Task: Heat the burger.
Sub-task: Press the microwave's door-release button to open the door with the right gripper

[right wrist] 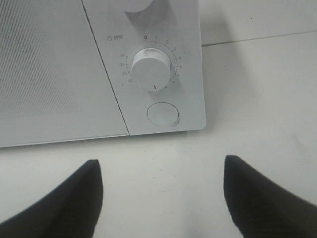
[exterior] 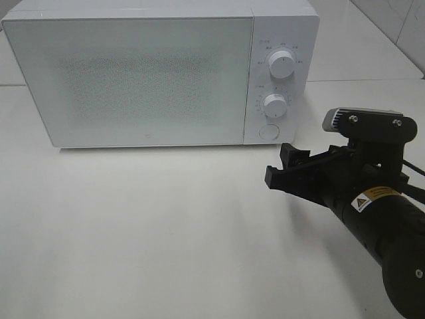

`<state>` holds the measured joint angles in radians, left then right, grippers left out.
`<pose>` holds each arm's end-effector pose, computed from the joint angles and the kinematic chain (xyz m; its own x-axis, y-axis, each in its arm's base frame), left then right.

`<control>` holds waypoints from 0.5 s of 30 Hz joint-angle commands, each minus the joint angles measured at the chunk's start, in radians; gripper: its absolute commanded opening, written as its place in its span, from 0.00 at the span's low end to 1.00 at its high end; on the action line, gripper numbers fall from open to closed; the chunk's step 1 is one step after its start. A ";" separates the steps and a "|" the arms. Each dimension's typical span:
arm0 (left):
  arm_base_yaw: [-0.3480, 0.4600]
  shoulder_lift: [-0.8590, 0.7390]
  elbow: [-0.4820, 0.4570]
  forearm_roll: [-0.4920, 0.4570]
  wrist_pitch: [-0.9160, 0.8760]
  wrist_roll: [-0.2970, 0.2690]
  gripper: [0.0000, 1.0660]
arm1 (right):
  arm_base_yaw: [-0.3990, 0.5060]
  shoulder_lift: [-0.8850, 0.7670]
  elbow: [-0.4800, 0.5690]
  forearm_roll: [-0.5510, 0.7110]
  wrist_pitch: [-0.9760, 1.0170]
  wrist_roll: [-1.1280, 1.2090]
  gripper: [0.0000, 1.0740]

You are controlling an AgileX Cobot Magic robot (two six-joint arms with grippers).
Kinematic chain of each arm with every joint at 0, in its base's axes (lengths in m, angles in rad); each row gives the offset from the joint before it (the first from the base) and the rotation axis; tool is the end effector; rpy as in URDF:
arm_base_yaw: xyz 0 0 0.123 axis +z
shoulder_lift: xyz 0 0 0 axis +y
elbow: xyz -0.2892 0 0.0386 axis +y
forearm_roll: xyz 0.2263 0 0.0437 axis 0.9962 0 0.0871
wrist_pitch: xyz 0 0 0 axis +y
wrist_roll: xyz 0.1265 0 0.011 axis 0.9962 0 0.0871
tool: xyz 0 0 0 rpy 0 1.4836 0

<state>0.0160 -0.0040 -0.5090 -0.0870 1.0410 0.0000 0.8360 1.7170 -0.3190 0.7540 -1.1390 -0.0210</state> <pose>0.0011 -0.0095 0.2557 -0.4270 -0.0507 -0.9028 0.0331 0.9969 -0.0717 0.2310 0.1379 0.1583 -0.2516 0.1260 -0.9596 -0.1026 0.9824 0.1559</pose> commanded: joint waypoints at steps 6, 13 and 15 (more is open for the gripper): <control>0.002 -0.022 0.004 -0.002 -0.008 0.000 0.94 | 0.003 0.001 -0.007 -0.001 -0.015 0.402 0.44; 0.002 -0.022 0.004 -0.002 -0.008 0.000 0.94 | 0.003 0.001 -0.007 -0.001 -0.015 0.811 0.24; 0.002 -0.022 0.004 -0.002 -0.008 0.000 0.94 | 0.003 0.001 -0.007 -0.001 -0.015 1.020 0.18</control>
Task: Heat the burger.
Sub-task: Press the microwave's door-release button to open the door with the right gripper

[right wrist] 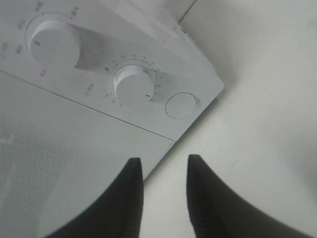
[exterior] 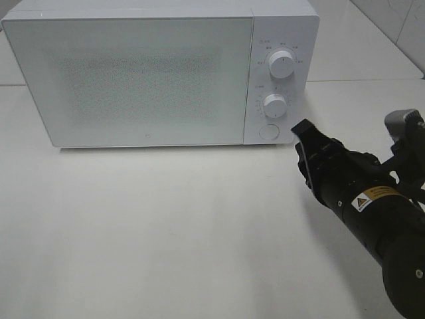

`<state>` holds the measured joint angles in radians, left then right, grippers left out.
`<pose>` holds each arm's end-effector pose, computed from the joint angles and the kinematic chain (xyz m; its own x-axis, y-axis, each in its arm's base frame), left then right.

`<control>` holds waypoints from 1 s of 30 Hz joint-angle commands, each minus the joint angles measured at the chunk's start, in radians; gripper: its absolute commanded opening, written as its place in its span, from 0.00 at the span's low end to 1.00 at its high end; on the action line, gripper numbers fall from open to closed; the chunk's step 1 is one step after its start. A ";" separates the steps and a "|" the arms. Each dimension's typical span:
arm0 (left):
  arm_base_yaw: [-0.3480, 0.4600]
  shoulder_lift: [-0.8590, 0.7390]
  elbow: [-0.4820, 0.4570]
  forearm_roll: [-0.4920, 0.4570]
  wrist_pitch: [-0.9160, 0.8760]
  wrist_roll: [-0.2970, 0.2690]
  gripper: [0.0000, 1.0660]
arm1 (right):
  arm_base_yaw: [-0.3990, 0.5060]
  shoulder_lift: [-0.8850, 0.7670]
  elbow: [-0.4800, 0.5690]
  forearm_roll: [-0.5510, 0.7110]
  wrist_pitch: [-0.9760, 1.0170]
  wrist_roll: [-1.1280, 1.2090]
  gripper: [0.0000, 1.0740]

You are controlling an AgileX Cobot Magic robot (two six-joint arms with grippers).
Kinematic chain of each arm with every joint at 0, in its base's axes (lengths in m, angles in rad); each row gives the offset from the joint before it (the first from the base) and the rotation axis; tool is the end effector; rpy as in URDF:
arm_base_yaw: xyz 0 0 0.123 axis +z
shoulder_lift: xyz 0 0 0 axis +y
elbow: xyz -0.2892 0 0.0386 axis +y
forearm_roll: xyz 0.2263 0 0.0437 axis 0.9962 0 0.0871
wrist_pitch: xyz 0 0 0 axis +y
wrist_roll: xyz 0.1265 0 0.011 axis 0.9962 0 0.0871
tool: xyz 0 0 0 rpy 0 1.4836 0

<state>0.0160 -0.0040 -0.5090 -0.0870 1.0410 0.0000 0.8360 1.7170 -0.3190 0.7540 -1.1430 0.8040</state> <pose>0.0011 -0.0095 0.2557 -0.4270 -0.0507 -0.9028 0.0331 0.9969 -0.0717 0.2311 0.1378 0.1588 -0.2434 0.8075 -0.5373 0.1124 0.5737 0.8113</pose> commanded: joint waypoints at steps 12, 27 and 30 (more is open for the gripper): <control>0.002 -0.022 0.004 -0.002 -0.008 0.000 0.94 | 0.003 0.001 -0.007 -0.001 0.027 0.507 0.00; 0.002 -0.022 0.004 -0.002 -0.008 0.000 0.94 | -0.178 0.033 -0.124 -0.131 0.220 0.480 0.00; 0.002 -0.022 0.004 -0.002 -0.008 0.000 0.94 | -0.204 0.091 -0.165 -0.175 0.229 0.487 0.00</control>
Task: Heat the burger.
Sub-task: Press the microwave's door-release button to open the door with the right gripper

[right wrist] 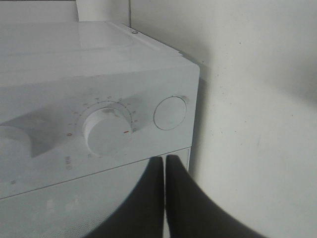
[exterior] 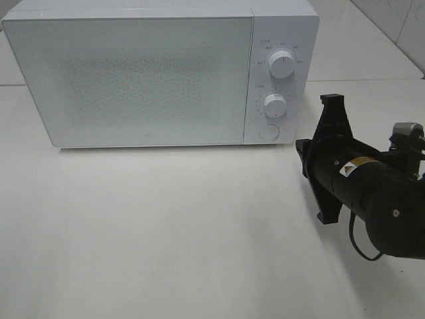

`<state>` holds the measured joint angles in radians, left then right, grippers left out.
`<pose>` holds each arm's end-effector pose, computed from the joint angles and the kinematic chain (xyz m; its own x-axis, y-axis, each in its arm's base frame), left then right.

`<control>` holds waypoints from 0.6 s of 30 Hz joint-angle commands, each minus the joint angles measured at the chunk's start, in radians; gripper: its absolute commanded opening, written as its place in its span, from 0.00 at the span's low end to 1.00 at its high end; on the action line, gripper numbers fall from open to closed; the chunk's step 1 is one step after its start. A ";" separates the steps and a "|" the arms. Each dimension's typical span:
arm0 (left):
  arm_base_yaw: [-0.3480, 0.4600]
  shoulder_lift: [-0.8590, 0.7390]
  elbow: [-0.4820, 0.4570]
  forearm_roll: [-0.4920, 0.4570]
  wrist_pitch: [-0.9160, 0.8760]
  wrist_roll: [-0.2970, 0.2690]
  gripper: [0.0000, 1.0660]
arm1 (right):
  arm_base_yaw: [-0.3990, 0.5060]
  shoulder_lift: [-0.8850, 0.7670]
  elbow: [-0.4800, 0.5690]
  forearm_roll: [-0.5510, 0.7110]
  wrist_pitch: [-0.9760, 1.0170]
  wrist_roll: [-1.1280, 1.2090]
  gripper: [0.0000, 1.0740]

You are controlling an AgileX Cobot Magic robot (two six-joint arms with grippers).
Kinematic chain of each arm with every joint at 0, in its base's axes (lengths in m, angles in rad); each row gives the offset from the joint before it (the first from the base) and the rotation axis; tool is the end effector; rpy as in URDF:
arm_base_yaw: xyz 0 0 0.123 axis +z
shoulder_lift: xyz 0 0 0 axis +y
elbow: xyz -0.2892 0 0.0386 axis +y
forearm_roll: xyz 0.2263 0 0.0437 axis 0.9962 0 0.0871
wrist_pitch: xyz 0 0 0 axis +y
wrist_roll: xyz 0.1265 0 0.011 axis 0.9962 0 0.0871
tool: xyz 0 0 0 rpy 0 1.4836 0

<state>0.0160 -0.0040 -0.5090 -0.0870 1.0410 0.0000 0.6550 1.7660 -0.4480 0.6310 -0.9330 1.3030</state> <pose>0.0011 -0.0095 0.2557 -0.4270 -0.0507 -0.9028 0.0331 0.9969 -0.0717 0.2712 0.1324 0.1472 -0.1445 0.9881 -0.0531 0.3346 0.0993 0.9371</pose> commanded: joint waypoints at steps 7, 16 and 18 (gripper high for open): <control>0.002 -0.022 0.004 -0.002 -0.008 0.000 0.94 | -0.040 0.141 -0.115 -0.089 0.023 0.031 0.00; 0.002 -0.022 0.004 -0.002 -0.008 0.000 0.94 | -0.072 0.240 -0.232 -0.127 0.064 0.045 0.00; 0.002 -0.022 0.004 -0.002 -0.008 0.000 0.94 | -0.081 0.251 -0.253 -0.130 0.072 0.052 0.00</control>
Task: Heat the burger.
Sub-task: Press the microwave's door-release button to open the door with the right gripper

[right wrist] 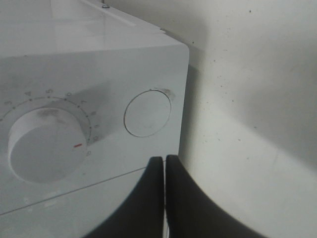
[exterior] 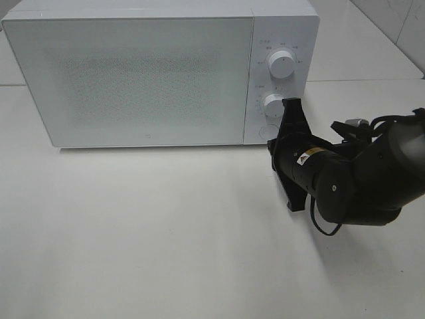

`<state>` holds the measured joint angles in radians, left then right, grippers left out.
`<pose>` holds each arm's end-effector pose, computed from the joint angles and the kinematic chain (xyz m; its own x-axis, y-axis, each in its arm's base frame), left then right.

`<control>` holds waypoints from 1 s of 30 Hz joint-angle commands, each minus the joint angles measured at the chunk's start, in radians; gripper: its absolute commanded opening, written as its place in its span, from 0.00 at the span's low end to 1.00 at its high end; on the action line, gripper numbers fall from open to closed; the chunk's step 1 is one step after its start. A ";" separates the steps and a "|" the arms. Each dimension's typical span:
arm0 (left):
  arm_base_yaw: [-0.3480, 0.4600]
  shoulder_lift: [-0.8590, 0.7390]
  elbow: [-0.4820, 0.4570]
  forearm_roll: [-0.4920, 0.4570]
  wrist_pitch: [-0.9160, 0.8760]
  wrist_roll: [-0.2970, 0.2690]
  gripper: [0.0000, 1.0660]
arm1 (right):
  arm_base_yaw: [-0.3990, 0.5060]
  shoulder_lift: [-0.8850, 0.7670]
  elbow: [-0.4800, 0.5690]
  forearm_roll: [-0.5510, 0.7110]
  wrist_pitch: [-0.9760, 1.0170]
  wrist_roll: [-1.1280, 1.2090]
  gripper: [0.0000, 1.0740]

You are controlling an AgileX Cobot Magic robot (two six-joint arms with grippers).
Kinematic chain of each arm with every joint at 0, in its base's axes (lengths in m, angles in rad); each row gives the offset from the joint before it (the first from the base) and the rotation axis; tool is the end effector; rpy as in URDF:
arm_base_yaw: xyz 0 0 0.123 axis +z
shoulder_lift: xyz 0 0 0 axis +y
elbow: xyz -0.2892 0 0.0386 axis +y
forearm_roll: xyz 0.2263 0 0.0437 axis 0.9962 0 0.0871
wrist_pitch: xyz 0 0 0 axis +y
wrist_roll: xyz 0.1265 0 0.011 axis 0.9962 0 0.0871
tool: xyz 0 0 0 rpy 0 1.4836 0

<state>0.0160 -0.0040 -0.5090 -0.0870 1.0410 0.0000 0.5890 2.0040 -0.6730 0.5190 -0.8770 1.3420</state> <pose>0.0011 -0.0095 0.2557 -0.4270 -0.0507 -0.9028 0.0331 0.9969 -0.0717 0.3254 0.1592 0.1101 -0.1820 0.9820 -0.0504 0.3766 0.1170 0.9189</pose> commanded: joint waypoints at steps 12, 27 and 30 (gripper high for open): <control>0.002 -0.022 0.004 -0.002 -0.008 0.000 0.94 | -0.051 0.071 -0.132 -0.030 0.044 0.009 0.00; 0.002 -0.022 0.004 -0.002 -0.008 0.000 0.94 | -0.056 0.133 -0.200 0.002 0.031 -0.034 0.00; 0.002 -0.022 0.004 -0.002 -0.008 0.000 0.94 | -0.056 0.139 -0.200 0.016 0.001 -0.034 0.00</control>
<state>0.0160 -0.0040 -0.5090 -0.0870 1.0410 0.0000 0.5380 2.1410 -0.8600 0.5230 -0.8310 1.3300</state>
